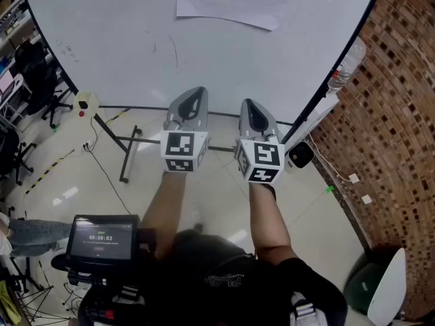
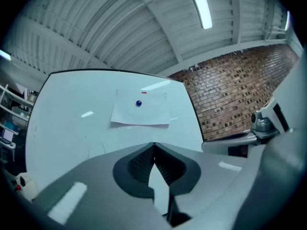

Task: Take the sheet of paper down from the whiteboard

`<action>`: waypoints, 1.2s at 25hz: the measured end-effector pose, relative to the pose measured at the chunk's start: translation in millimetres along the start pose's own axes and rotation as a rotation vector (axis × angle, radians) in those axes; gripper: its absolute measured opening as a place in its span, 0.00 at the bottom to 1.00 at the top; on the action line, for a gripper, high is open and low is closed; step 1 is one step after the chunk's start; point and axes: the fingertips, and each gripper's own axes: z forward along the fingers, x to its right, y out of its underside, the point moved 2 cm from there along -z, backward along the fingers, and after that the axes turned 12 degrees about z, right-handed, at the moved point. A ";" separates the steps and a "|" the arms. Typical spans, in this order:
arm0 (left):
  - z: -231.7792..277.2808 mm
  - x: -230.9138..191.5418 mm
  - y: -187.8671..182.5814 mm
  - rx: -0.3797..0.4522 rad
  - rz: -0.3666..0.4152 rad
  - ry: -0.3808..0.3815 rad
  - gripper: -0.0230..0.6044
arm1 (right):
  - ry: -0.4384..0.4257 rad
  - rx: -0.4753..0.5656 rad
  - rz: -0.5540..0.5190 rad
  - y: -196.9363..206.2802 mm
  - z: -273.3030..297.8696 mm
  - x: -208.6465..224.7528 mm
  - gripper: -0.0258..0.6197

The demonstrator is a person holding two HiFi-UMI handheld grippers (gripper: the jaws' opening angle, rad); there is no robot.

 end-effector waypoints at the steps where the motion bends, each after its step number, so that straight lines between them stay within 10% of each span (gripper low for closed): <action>1: 10.2 -4.8 1.3 0.004 0.003 0.009 0.04 | 0.003 0.000 -0.003 -0.7 10.8 0.5 0.06; 18: 152.0 -72.9 -91.8 0.227 0.271 0.107 0.05 | -0.008 0.106 0.235 -27.5 124.5 41.1 0.06; 30: 205.9 -88.7 -135.6 0.154 0.466 -0.001 0.26 | -0.368 0.190 0.649 -66.5 158.1 78.6 0.22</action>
